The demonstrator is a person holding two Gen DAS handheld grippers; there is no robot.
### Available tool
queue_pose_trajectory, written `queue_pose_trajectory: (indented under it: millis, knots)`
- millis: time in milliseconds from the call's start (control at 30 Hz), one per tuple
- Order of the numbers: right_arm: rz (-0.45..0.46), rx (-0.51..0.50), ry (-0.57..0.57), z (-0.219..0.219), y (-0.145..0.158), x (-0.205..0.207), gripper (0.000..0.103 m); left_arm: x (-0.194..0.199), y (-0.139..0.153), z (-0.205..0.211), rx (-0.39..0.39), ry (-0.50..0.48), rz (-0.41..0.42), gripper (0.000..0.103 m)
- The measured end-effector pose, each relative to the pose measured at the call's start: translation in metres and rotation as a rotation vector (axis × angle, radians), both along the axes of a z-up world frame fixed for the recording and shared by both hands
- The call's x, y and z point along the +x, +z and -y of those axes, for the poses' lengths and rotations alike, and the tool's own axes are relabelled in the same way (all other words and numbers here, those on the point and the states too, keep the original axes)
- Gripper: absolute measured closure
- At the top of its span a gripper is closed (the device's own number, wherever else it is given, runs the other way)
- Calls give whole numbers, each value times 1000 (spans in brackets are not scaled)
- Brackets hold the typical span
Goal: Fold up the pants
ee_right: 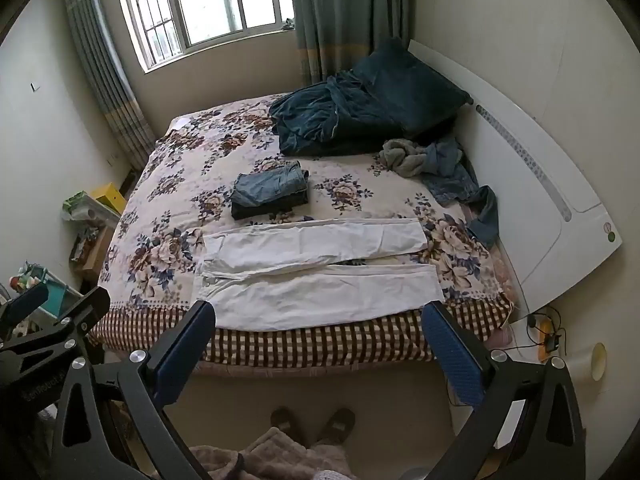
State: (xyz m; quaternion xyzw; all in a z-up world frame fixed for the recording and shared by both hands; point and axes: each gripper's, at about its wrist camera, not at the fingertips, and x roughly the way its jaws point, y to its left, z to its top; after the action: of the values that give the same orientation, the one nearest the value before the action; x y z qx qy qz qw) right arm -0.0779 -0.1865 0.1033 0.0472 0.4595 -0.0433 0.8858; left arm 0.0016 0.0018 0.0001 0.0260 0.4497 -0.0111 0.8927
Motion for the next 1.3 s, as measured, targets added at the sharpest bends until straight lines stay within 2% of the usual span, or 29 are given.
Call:
queue_pose_trajectory:
  millis: [433, 467, 700, 1300]
  knots:
    - [21, 0, -11, 2, 6, -3, 0, 6, 3, 11, 2, -21, 23, 0]
    - [23, -1, -13, 2, 5, -3, 0, 7, 12, 12, -3, -15, 28, 0]
    - [21, -2, -8, 5, 13, 2, 0, 7, 17, 16, 2, -19, 43, 0]
    - [27, -2, -12, 4, 18, 5, 0, 9, 17, 16, 6, -29, 51, 0]
